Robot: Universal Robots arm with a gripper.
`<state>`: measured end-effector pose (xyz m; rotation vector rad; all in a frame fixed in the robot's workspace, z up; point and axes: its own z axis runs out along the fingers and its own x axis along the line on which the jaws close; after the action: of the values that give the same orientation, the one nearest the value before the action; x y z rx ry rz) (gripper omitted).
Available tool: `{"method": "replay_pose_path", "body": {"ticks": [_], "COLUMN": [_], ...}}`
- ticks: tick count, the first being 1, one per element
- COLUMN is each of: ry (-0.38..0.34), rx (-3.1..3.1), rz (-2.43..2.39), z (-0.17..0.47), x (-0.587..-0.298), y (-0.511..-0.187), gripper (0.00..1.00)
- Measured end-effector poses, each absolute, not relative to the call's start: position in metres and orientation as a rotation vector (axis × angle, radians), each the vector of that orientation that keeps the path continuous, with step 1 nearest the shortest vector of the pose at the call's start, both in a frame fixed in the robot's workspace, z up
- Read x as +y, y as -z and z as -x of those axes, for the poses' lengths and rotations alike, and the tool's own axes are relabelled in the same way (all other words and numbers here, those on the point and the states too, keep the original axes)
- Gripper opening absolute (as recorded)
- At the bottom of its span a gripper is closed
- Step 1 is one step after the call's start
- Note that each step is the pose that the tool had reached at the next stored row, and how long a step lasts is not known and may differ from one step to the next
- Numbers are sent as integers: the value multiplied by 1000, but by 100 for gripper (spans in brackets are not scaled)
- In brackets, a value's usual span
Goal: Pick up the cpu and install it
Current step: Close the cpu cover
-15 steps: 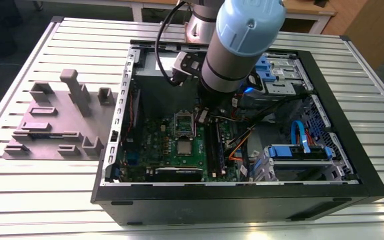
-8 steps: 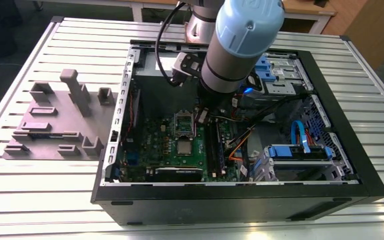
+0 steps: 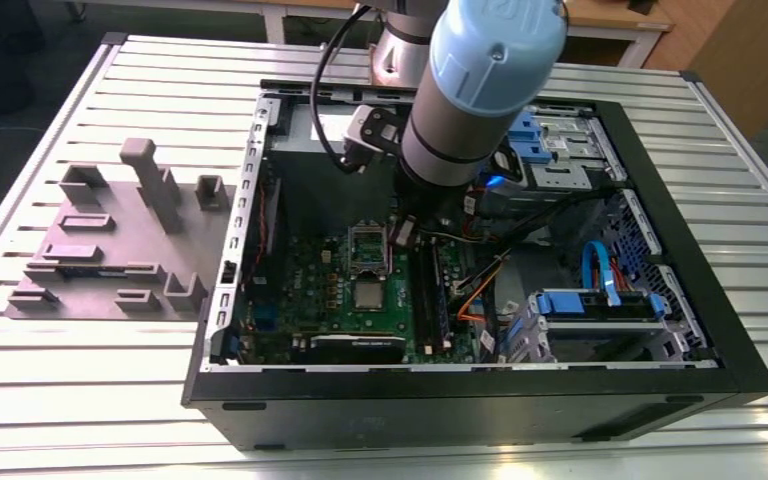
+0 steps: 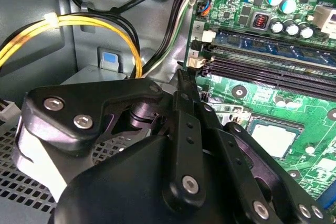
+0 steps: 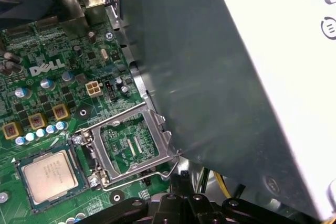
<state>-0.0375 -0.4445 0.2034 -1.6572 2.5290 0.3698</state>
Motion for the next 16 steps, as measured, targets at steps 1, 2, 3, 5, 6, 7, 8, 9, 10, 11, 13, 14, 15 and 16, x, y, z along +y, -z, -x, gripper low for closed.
{"method": "replay_pose_path", "body": {"ticks": [1, 2, 3, 5, 6, 7, 8, 9, 10, 11, 13, 14, 15, 16], "ry": [-370, -370, -370, -370, -370, -370, -370, -370, -370, -370, -370, -370, -370, -370], "rx": [2529, 2529, 2529, 2529, 2529, 2529, 2529, 2529, 2529, 2529, 2529, 2529, 2529, 2529], "rz": [1657, 1657, 1657, 1657, 1657, 1657, 1657, 1657, 1657, 1657, 1657, 1657, 1657, 1657], "z": [37, 38, 38, 38, 38, 39, 40, 41, 41, 42, 42, 42, 42, 42], "x": [-444, -443, -443, -441, -441, -440, -440, -440, -440, -440, -439, -439, -439, -439], "y": [-203, -203, -203, -202, -202, -202, -201, -201, -200, -200, -199, -199, -199, -199], "gripper": [10, 10, 10, 10, 10, 10, 10, 10, 10, 10, 10, 10, 10, 10]}}
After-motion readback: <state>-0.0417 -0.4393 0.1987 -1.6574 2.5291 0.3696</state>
